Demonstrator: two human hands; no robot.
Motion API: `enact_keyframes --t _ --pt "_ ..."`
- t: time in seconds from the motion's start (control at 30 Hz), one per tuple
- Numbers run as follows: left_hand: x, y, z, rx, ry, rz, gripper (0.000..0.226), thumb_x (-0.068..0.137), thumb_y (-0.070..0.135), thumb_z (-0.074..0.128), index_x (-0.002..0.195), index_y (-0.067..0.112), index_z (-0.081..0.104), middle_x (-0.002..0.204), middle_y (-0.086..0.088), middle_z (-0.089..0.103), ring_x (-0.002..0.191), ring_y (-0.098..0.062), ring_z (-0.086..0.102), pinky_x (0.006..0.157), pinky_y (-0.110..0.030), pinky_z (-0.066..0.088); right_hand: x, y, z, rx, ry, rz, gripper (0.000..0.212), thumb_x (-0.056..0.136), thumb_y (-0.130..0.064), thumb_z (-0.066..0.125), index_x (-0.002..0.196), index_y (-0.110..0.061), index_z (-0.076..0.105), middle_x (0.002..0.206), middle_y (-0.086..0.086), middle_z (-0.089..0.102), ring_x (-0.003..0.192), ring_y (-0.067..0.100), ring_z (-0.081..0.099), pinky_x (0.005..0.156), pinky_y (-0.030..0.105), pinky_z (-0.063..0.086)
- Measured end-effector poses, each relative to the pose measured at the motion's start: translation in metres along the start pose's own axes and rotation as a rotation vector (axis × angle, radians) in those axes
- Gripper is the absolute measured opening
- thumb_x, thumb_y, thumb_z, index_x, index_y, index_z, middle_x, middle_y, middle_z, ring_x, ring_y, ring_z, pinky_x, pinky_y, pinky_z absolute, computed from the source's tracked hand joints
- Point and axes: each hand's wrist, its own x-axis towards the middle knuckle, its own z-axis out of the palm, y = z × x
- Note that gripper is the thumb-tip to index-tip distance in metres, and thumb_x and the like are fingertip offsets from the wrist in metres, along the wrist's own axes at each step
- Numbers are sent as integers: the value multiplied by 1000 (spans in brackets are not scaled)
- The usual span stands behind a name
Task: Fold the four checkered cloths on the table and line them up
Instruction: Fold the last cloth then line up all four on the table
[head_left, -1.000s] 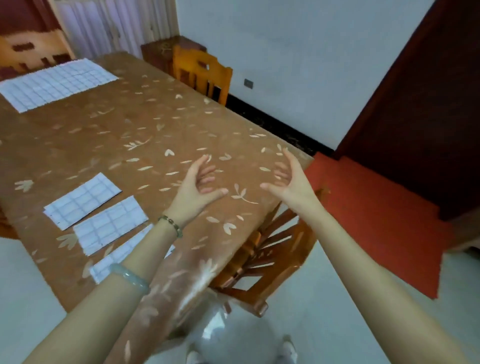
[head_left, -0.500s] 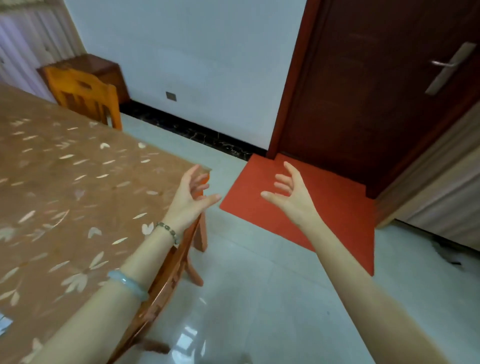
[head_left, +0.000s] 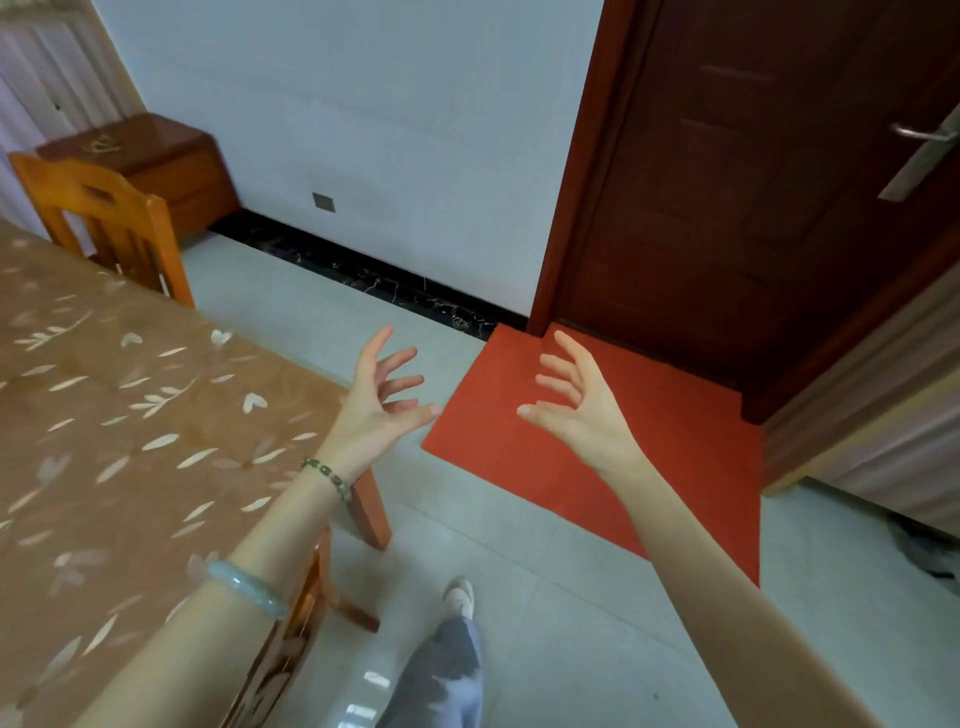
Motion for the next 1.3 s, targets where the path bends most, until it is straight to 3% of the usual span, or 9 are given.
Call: enact_keyframes --t 0.23,0.6,0.77,0.9,1.0,1.1,1.3 --pt "116 7 -12 56 -36 63 105 68 29 81 145 42 11 140 14 40 118 0 52 95 -24 48 119 -16 -9 -10 -56 -23 98 72 3 77 147 -26 21 141 2 42 126 15 46 100 32 46" --pt "265 -6 -47 56 141 13 97 74 6 77 141 39 16 141 3 40 117 -8 52 95 -28 48 304 -22 8 18 -139 -5 94 73 6 75 145 -29 25 139 3 44 126 15 48 100 33 47" --pt "334 -26 -65 47 268 -58 97 70 5 79 141 36 20 137 -1 44 111 -13 56 93 -30 50 408 -13 24 17 -265 3 93 74 7 73 145 -31 26 139 1 45 127 15 47 97 28 46" --pt "395 -32 -84 57 386 -113 100 72 1 78 146 28 17 136 -1 43 111 -10 55 91 -24 49 505 -20 43 0 -397 -31 93 74 4 74 146 -32 26 140 -1 45 127 12 47 95 25 45" --pt "436 -30 -100 59 482 -129 100 71 4 80 143 33 17 135 0 42 110 -10 54 93 -29 49 568 -28 60 -14 -491 -45 94 74 1 75 145 -35 26 141 -3 44 127 10 46 97 27 44" --pt "473 -30 -118 78 575 -139 101 69 12 82 143 32 17 133 2 43 111 -8 53 88 -23 48 625 -39 83 -11 -562 -60 91 75 1 75 145 -33 27 140 -2 44 125 9 47 99 30 45" --pt "517 -38 -163 114 717 -187 101 74 4 77 147 27 13 133 0 43 113 -10 53 93 -30 48 703 -53 146 -29 -721 -77 85 76 0 73 139 -39 30 138 -3 45 123 7 48 100 33 47"
